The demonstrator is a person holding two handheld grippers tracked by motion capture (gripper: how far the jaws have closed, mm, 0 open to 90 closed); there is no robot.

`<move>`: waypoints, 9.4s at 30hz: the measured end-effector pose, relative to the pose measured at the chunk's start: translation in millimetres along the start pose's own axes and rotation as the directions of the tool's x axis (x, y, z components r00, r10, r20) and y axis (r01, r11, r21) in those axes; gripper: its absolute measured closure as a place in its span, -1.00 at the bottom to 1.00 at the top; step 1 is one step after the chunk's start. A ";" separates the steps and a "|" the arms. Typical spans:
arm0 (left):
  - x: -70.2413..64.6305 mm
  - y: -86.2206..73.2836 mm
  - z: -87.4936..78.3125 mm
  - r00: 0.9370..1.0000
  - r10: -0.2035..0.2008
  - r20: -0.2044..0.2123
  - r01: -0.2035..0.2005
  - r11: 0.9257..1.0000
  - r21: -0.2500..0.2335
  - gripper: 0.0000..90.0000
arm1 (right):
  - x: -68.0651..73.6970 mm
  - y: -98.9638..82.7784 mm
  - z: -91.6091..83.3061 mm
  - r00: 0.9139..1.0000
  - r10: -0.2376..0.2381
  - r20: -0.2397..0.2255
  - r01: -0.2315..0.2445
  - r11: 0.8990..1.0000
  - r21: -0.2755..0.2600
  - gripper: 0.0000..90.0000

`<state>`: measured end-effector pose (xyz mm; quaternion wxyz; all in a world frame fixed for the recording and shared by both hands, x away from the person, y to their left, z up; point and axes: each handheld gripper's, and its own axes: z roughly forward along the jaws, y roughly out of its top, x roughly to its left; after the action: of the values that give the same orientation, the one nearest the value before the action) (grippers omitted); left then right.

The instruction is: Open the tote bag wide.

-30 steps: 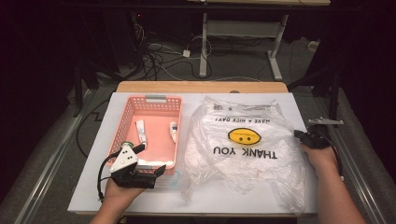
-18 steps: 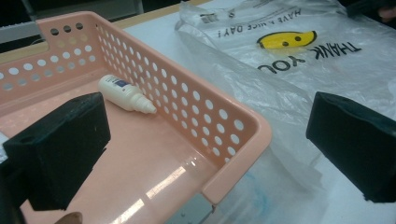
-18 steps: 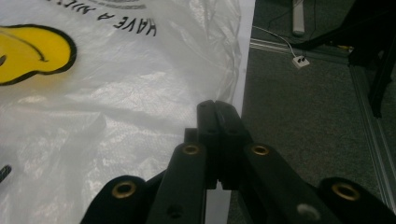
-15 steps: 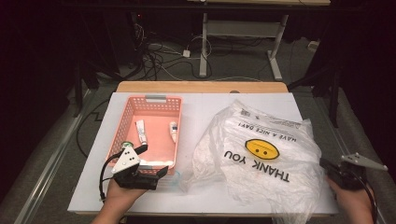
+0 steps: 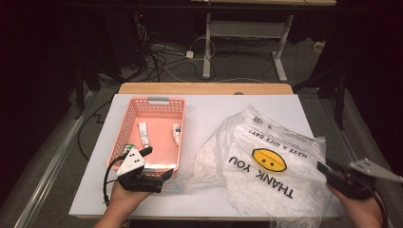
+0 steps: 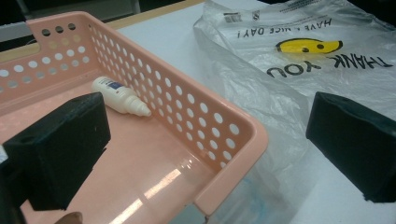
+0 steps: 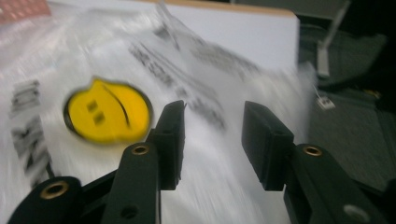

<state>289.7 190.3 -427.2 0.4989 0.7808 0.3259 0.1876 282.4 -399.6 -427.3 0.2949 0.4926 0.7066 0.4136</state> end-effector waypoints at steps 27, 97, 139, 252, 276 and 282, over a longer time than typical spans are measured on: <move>-1.8 -1.4 1.2 1.000 -0.007 0.027 0.007 1.000 -0.001 -1.00 | 33.3 91.4 215.9 0.988 -0.144 -0.049 0.153 0.939 0.308 1.00; -4.9 -2.5 1.2 0.999 0.002 0.034 -0.001 1.000 -0.031 -1.00 | 163.8 -1.5 80.7 0.880 -0.302 -0.366 0.377 0.913 0.154 -0.12; -6.0 -3.2 3.1 0.999 -0.005 0.046 0.006 1.000 -0.026 -1.00 | 124.2 -2.3 92.0 0.916 -0.140 -0.376 0.219 0.960 0.177 0.80; 62.2 15.1 -37.0 0.962 -0.201 -0.182 0.198 0.980 -0.038 -0.96 | 136.9 88.1 79.3 0.941 -0.121 -0.316 0.026 0.957 -0.289 1.00; 115.3 49.5 15.4 0.918 -0.295 -0.266 0.328 0.940 0.090 0.08 | 137.7 88.6 79.0 0.936 -0.118 -0.331 0.020 0.958 -0.286 1.00; 120.9 51.5 29.6 0.895 -0.292 -0.336 0.357 0.922 0.148 0.68 | 136.7 88.5 79.1 0.936 -0.121 -0.331 0.022 0.957 -0.288 1.00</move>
<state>411.3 240.2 -397.5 0.3827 0.7236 0.5435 0.1859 341.1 -232.5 -389.3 0.2480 0.3396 0.6995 0.5778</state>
